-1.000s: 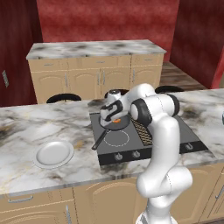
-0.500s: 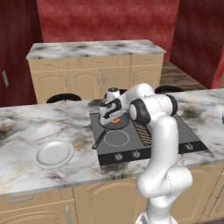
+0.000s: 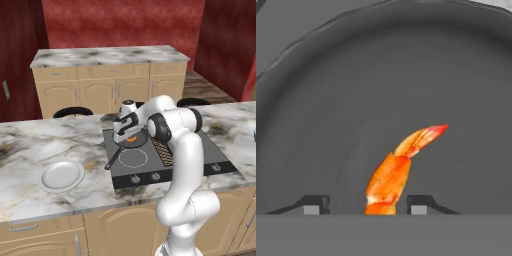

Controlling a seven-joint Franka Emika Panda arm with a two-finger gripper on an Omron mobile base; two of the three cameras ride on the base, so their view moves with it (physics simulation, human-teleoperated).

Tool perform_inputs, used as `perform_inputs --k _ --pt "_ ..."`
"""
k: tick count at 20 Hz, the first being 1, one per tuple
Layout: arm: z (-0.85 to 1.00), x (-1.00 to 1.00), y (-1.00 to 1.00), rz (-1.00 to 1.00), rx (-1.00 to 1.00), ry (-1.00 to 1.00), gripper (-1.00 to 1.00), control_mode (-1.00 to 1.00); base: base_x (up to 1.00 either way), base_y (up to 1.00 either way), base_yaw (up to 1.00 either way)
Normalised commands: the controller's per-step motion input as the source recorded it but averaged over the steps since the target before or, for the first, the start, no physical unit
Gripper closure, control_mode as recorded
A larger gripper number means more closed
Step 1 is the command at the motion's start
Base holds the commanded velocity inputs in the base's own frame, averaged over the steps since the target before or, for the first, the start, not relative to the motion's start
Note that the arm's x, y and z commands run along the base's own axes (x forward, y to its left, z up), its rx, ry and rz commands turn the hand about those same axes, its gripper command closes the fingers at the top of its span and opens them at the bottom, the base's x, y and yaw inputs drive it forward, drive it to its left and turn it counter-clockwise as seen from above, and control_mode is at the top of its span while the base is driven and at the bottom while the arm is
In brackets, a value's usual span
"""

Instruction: Place the shrimp on the plate and place the lemon on the same plate.

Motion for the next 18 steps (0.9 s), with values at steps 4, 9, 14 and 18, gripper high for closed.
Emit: perform_inputs --k 4,9,14,18 --pt "-0.19 -0.08 0.0 -0.06 0.0 0.0 1.0 -1.0 0.0 0.0 0.0" --pt "-0.24 -0.07 0.0 -0.09 0.0 0.0 1.0 -1.0 0.0 0.0 0.0" --pt "-0.22 -0.05 0.0 -0.07 0.0 0.0 1.0 -1.0 0.0 0.0 0.0" --pt "0.01 -0.03 -0.04 0.0 0.03 0.0 1.0 -1.0 0.0 0.0 0.0"
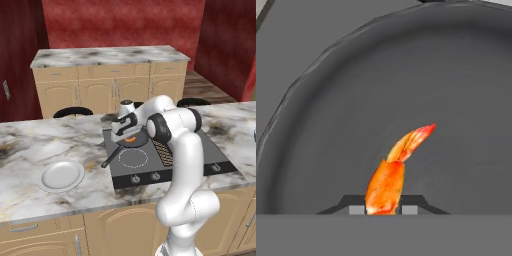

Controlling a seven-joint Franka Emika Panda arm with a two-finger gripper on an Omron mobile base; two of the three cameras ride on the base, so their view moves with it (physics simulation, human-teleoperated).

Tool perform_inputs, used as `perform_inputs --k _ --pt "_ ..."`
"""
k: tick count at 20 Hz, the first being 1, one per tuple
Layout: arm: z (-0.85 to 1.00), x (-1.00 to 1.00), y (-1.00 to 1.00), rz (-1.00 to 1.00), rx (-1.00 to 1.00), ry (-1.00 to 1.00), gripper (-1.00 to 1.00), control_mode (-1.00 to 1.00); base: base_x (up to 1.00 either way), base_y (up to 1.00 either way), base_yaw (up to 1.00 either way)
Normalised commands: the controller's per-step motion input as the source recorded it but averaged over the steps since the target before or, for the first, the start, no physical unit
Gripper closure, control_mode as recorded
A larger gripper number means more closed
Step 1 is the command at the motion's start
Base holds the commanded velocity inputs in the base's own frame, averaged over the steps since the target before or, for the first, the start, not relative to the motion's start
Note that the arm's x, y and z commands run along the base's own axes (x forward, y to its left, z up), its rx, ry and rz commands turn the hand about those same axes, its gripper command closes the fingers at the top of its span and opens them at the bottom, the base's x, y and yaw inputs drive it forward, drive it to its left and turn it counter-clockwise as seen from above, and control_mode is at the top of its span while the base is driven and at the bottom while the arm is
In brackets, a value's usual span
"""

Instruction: Place the shrimp on the plate and place the lemon on the same plate.

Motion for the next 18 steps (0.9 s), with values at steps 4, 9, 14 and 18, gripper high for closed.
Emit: perform_inputs --k 4,9,14,18 --pt "0.17 -0.06 -0.06 0.0 0.0 0.0 1.0 -1.0 0.0 0.0 0.0" --pt "0.35 -0.09 0.0 0.0 0.0 0.0 1.0 -1.0 0.0 0.0 0.0" --pt "0.39 -0.16 0.17 0.0 0.0 0.0 1.0 -1.0 0.0 0.0 0.0" --pt "0.23 -0.31 0.46 0.0 0.01 0.0 1.0 -1.0 0.0 0.0 0.0"
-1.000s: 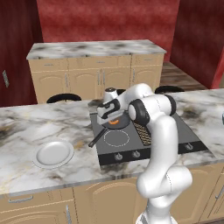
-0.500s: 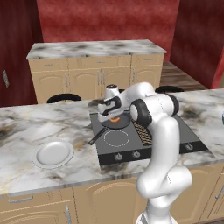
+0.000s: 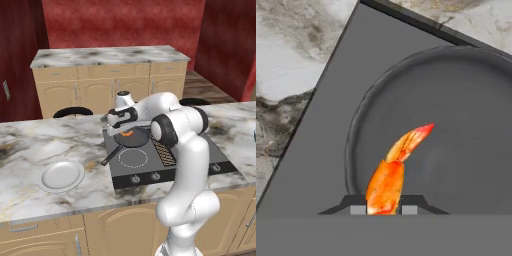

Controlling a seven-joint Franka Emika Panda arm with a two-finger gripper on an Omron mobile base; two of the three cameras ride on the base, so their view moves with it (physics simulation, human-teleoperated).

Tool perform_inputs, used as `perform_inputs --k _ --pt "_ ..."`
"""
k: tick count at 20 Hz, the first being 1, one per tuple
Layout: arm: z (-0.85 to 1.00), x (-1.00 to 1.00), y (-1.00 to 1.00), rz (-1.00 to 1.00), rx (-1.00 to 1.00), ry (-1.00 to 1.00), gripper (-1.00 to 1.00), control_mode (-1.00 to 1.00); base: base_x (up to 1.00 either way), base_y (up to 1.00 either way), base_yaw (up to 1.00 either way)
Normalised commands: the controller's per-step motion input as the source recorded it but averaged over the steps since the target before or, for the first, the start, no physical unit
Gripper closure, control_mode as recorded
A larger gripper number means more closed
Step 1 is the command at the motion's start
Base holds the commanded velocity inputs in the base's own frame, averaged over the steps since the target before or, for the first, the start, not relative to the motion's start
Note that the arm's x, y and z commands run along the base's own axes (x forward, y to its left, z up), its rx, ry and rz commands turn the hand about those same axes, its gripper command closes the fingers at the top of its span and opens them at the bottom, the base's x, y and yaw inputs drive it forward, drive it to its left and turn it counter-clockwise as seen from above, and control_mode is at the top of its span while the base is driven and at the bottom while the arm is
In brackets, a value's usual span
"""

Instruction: Place the shrimp on the plate and place the lemon on the same plate.

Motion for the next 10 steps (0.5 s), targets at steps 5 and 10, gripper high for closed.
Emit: perform_inputs --k 5,10 --pt "0.16 -0.35 0.52 0.0 0.01 0.0 1.0 -1.0 0.0 0.0 0.0" --pt "0.06 -0.35 0.63 0.0 0.0 0.0 1.0 -1.0 0.0 0.0 0.0"
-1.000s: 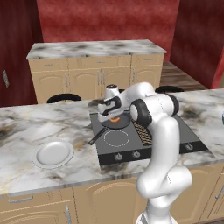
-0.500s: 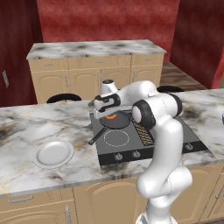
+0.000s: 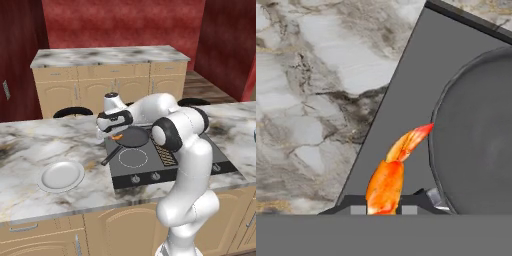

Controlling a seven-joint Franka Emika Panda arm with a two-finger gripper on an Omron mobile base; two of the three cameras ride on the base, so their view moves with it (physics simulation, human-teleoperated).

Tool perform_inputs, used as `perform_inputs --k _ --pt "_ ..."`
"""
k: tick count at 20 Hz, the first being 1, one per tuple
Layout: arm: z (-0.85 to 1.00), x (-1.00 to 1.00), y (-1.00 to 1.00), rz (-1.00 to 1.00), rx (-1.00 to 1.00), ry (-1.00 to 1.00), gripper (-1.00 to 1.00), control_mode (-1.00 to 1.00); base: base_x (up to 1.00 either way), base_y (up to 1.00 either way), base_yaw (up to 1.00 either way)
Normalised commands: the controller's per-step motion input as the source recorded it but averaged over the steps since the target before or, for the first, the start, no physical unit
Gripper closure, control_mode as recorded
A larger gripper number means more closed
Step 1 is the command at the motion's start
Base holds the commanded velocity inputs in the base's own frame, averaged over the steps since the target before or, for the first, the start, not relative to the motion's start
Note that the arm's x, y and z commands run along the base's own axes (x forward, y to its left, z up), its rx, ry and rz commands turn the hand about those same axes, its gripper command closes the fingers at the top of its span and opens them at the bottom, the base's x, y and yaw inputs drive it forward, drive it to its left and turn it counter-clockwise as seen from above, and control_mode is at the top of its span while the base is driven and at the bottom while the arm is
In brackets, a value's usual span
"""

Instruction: Place the shrimp on the plate and place the lemon on the same plate.

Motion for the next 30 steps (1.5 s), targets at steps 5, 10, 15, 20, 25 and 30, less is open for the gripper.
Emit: perform_inputs --k 5,10,15,20,25,30 --pt "0.0 -0.29 0.71 0.0 0.0 0.0 1.0 -1.0 0.0 0.0 0.0" --pt "0.0 -0.19 0.73 0.0 0.0 0.01 1.0 -1.0 0.0 0.0 0.0" --pt "-0.03 -0.15 0.75 0.0 0.01 0.05 1.0 -1.0 0.0 0.0 0.0" --pt "-0.12 -0.17 0.71 0.0 0.0 0.05 1.0 -1.0 0.0 0.0 0.0" --pt "-0.22 -0.19 0.67 0.0 0.03 0.03 1.0 -1.0 0.0 0.0 0.0" --pt "-0.28 -0.2 0.48 -0.01 0.05 0.09 1.0 -1.0 0.0 0.0 0.0"
